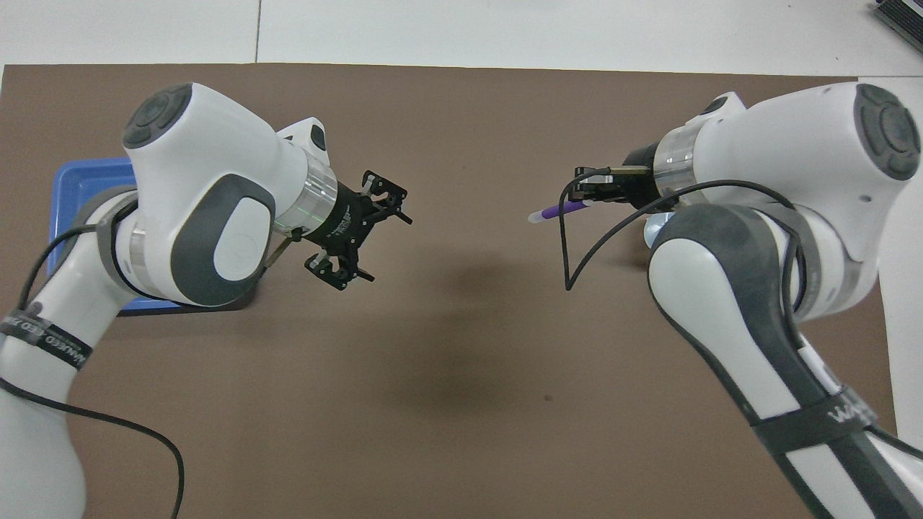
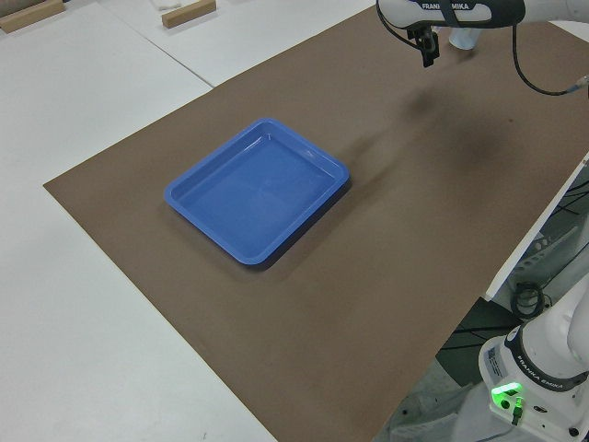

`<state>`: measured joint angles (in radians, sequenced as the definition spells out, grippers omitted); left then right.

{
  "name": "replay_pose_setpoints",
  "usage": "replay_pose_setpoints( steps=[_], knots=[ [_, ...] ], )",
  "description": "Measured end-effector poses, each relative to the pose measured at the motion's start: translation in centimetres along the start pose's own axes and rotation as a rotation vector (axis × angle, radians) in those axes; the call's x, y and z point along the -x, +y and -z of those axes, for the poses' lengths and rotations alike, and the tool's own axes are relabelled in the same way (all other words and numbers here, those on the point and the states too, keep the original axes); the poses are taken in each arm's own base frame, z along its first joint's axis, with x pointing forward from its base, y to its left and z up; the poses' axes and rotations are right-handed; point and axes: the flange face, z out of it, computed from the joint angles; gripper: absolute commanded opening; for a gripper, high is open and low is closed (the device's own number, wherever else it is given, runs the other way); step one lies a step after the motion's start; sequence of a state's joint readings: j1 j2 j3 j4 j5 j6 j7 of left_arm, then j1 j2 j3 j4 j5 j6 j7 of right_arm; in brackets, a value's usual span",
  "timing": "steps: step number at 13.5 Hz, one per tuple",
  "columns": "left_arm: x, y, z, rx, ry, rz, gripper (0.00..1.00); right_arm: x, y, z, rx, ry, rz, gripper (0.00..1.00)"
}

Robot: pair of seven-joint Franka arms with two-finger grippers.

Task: Transfer and insert pens with both arms
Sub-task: 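Open the left gripper while the right gripper pulls the purple pen away, then lower the purple pen into the white cup with the right gripper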

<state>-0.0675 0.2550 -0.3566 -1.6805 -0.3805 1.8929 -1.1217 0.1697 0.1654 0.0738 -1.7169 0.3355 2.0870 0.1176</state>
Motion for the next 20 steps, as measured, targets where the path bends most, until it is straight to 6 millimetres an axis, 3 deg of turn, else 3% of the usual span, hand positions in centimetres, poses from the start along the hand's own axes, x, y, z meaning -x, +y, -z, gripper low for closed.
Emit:
replay_pose_setpoints(
  steps=[2, 5, 9, 11, 13, 15, 20],
  knots=[
    [-2.8, -1.5, 2.6, -0.053, 0.068, -0.148, 1.0, -0.8, 3.1, 1.8, 0.076, -0.019, 0.036, 0.0],
    [-5.6, -3.0, 4.7, -0.13, 0.138, -0.435, 1.0, -1.5, 7.1, 4.3, 0.172, -0.048, 0.099, 0.0],
    [-7.7, -3.9, 7.6, -0.238, 0.232, -0.832, 1.0, -1.7, 12.5, 6.8, 0.245, -0.072, 0.199, 0.0],
    [-8.5, -4.5, 9.0, -0.266, 0.254, -0.934, 1.0, -1.8, 14.7, 7.5, 0.262, -0.078, 0.235, 0.0],
    [-9.0, -4.9, 9.9, -0.306, 0.275, -1.015, 1.0, -1.8, 16.0, 7.4, 0.281, -0.083, 0.252, 0.0],
    [-8.5, -5.0, 11.2, -0.326, 0.304, -1.065, 1.0, -2.1, 16.0, 7.3, 0.284, -0.055, 0.259, 0.0],
    [-5.8, -6.7, 15.9, -0.344, 0.376, -1.068, 1.0, -2.2, 15.6, 2.8, 0.277, -0.072, 0.256, 0.0]
  ],
)
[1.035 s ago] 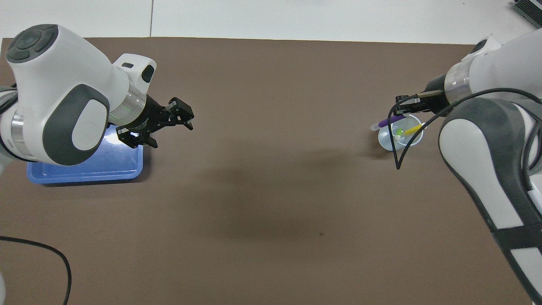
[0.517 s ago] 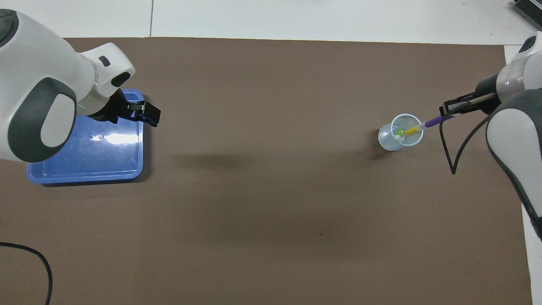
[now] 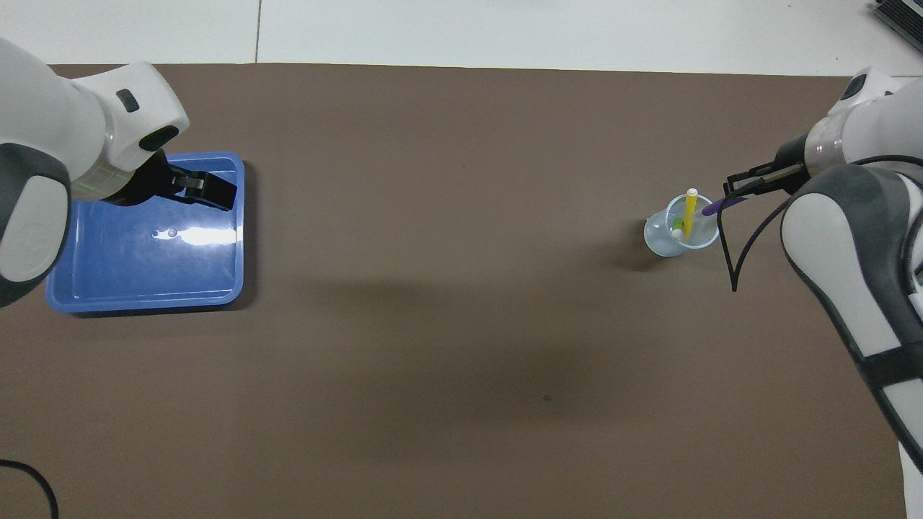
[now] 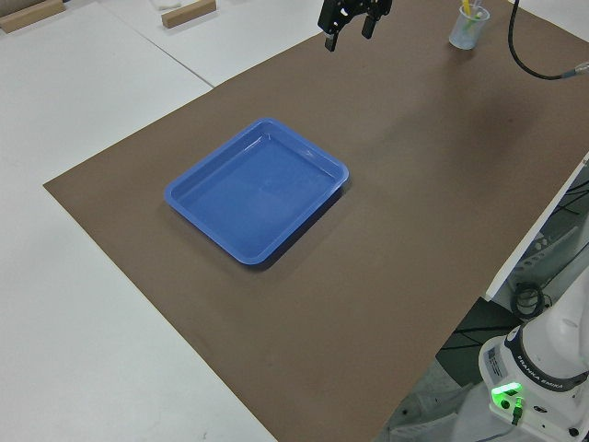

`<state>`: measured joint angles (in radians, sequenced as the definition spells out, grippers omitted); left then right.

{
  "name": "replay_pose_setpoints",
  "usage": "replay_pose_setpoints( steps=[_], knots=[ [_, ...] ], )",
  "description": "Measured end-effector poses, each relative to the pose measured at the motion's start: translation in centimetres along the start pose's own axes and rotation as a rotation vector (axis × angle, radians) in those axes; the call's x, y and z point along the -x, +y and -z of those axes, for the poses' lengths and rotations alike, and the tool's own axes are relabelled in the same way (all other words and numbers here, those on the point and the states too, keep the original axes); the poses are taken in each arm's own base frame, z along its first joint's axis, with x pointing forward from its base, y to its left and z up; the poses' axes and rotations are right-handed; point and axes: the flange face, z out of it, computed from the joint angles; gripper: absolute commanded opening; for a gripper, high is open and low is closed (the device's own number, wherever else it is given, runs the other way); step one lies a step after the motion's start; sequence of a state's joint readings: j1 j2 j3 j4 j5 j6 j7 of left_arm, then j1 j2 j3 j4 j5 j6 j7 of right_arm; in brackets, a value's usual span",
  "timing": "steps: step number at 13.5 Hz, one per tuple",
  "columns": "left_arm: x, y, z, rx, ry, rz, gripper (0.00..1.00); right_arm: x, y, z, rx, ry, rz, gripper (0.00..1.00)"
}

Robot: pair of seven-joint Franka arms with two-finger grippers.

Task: Transfer and insert pens with both arms
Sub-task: 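Lower the purple pen into the white cup with the right gripper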

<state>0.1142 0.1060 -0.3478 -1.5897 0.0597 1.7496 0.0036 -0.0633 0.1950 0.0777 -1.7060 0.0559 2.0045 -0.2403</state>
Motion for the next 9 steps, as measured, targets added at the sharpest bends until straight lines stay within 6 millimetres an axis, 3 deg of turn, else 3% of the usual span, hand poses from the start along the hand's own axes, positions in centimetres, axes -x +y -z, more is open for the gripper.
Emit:
replay_pose_setpoints(
  steps=[3, 9],
  knots=[
    [1.0, -0.5, 1.2, -0.01, -0.017, 0.012, 1.0, -0.3, -0.9, -0.7, -0.003, -0.003, -0.004, 0.0],
    [2.2, -0.1, 3.8, -0.027, 0.016, 0.014, 1.0, -0.1, -0.5, -3.2, -0.004, -0.01, -0.01, 0.0]
  ],
)
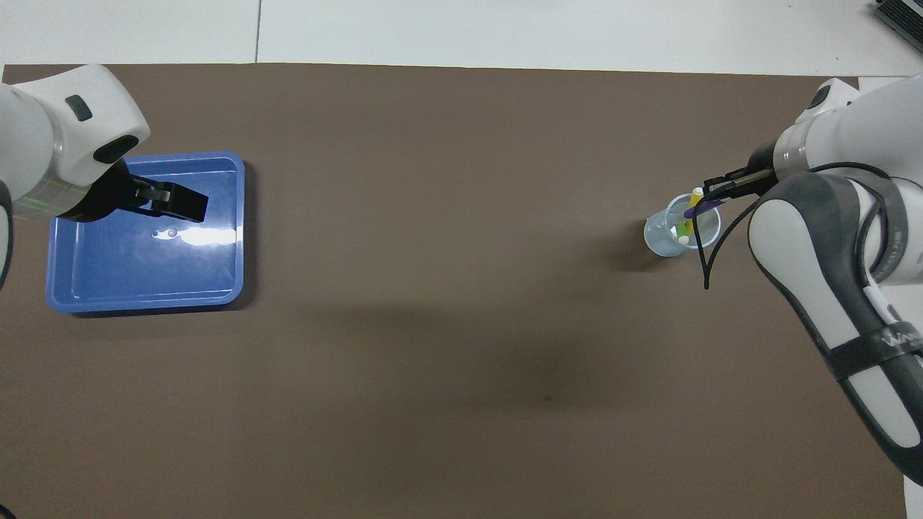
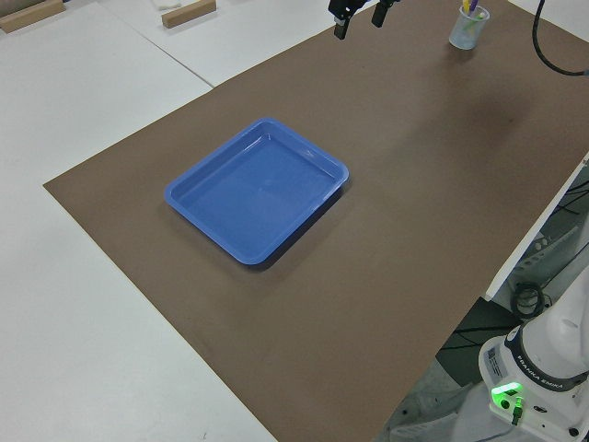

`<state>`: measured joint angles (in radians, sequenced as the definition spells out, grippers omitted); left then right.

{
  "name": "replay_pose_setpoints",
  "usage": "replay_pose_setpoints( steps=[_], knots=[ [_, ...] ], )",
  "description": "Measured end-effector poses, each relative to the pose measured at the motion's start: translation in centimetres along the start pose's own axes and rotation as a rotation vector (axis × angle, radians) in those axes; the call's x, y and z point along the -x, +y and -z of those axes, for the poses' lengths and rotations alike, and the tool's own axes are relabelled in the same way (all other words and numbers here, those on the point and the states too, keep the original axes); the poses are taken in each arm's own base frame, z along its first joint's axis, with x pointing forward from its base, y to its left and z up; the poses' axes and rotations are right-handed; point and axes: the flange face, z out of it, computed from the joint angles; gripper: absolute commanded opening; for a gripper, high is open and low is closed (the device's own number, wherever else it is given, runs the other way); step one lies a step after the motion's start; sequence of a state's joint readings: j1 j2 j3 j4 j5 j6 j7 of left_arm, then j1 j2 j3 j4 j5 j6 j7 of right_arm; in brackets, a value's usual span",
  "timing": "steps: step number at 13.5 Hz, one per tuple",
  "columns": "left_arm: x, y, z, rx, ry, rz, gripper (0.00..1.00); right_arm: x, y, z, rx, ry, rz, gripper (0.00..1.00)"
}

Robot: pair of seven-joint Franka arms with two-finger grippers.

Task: Transfer and insert pens with both arms
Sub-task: 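Lower the purple pen into the white cup with the right gripper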

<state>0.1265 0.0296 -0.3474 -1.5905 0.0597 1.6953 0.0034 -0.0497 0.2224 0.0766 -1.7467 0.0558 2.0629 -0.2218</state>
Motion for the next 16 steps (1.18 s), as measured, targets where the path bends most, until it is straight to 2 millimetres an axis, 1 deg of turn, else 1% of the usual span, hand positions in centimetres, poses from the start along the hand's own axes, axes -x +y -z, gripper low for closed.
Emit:
replay_pose_setpoints(
  steps=[1, 2, 3, 4, 5, 6, 10, 12, 14, 16],
  knots=[
    [0.1, 0.1, 0.3, -0.002, 0.004, 0.0, 1.0, 0.1, 0.1, -0.3, -0.001, -0.006, -0.002, 0.0],
    [0.2, 0.1, 0.4, -0.003, 0.003, 0.0, 1.0, 0.2, 0.1, -0.5, -0.001, -0.008, -0.003, 0.15],
    [0.3, 0.1, 0.3, -0.003, 0.0, 0.0, 1.0, 0.3, 0.2, -0.7, 0.0, -0.003, -0.004, 0.57],
    [0.3, 0.1, 0.2, -0.003, -0.003, 0.0, 1.0, 0.3, 0.2, -0.9, 0.002, 0.004, -0.004, 0.73],
    [0.3, 0.1, 0.1, -0.003, -0.005, -0.001, 1.0, 0.3, 0.2, -1.2, 0.004, 0.009, -0.005, 0.95],
    [0.3, 0.2, 0.0, -0.003, -0.006, -0.002, 1.0, 0.4, 0.2, -1.5, 0.004, 0.01, -0.005, 1.0],
    [0.3, 0.2, 0.0, -0.003, -0.007, -0.002, 1.0, 0.5, 0.2, -1.8, 0.003, 0.008, -0.009, 1.0],
    [0.3, 0.1, 0.0, -0.003, -0.007, -0.001, 1.0, 0.4, 0.1, -1.4, 0.002, 0.001, -0.015, 1.0],
    [0.3, 0.2, 0.0, -0.003, -0.007, -0.003, 1.0, 0.4, 0.0, 0.1, -0.002, -0.012, -0.016, 1.0],
    [0.3, 0.4, 0.0, -0.003, -0.007, -0.005, 1.0, 0.4, 0.0, 2.4, 0.001, -0.025, -0.014, 1.0]
  ],
)
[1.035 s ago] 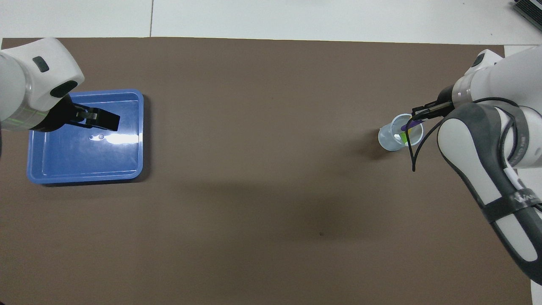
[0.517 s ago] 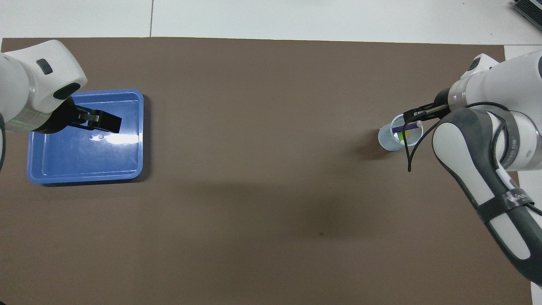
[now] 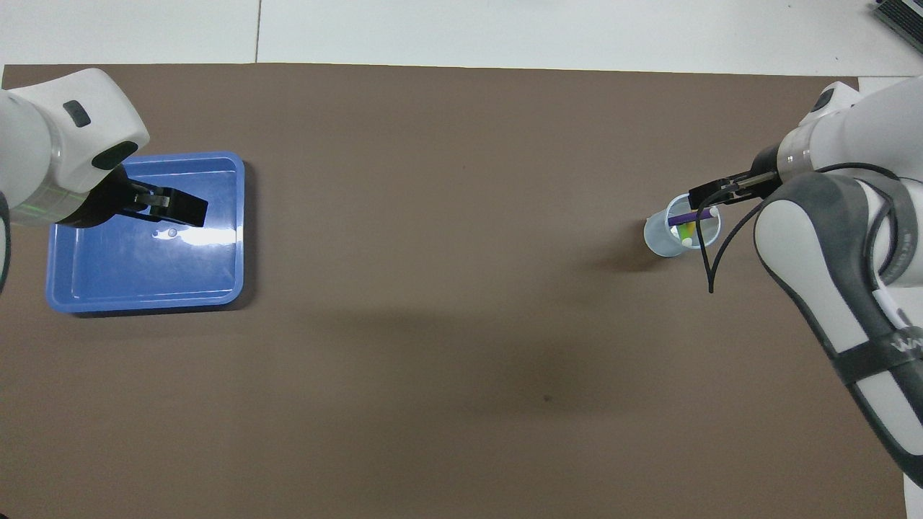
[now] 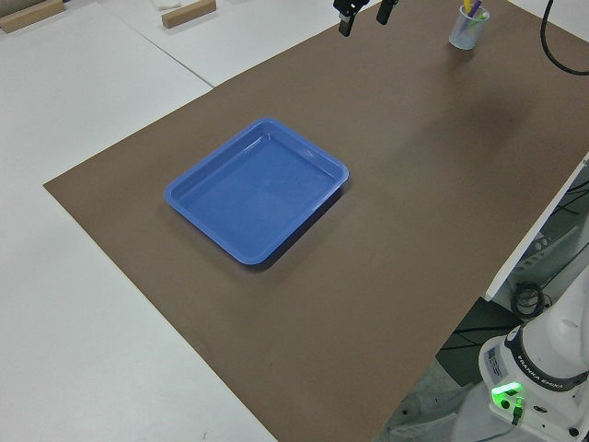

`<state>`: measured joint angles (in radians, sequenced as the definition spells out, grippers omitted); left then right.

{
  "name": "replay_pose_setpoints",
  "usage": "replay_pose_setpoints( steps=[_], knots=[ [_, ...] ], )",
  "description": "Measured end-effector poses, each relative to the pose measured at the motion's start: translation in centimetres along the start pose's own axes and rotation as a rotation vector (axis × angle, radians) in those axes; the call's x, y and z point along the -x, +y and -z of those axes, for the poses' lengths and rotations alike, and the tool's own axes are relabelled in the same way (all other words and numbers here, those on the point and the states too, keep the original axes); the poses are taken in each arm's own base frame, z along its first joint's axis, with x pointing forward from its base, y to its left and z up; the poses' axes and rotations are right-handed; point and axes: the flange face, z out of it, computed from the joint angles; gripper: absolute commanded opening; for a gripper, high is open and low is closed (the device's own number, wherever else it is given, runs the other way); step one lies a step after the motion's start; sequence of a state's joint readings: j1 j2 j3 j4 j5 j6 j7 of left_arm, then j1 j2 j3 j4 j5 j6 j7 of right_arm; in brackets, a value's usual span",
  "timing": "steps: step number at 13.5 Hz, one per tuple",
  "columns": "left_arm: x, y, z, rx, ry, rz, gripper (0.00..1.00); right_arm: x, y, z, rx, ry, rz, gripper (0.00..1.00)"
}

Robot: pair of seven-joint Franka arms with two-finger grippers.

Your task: Transfer and insert pens with both arms

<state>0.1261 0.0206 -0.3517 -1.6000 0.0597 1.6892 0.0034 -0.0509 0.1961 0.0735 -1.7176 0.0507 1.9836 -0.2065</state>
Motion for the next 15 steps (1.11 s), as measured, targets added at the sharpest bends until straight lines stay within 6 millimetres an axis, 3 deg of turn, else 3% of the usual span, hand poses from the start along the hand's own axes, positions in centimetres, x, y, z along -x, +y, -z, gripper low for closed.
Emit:
replay_pose_setpoints(
  steps=[5, 15],
  knots=[
    [0.0, -0.2, 0.0, 0.0, 0.0, 0.003, 1.0, 1.8, 0.0, 5.4, 0.019, 0.003, -0.001, 1.0],
    [0.0, -0.2, 0.0, 0.0, 0.0, 0.004, 1.0, 6.7, 1.8, 13.4, 0.064, 0.003, -0.05, 1.0]
  ],
)
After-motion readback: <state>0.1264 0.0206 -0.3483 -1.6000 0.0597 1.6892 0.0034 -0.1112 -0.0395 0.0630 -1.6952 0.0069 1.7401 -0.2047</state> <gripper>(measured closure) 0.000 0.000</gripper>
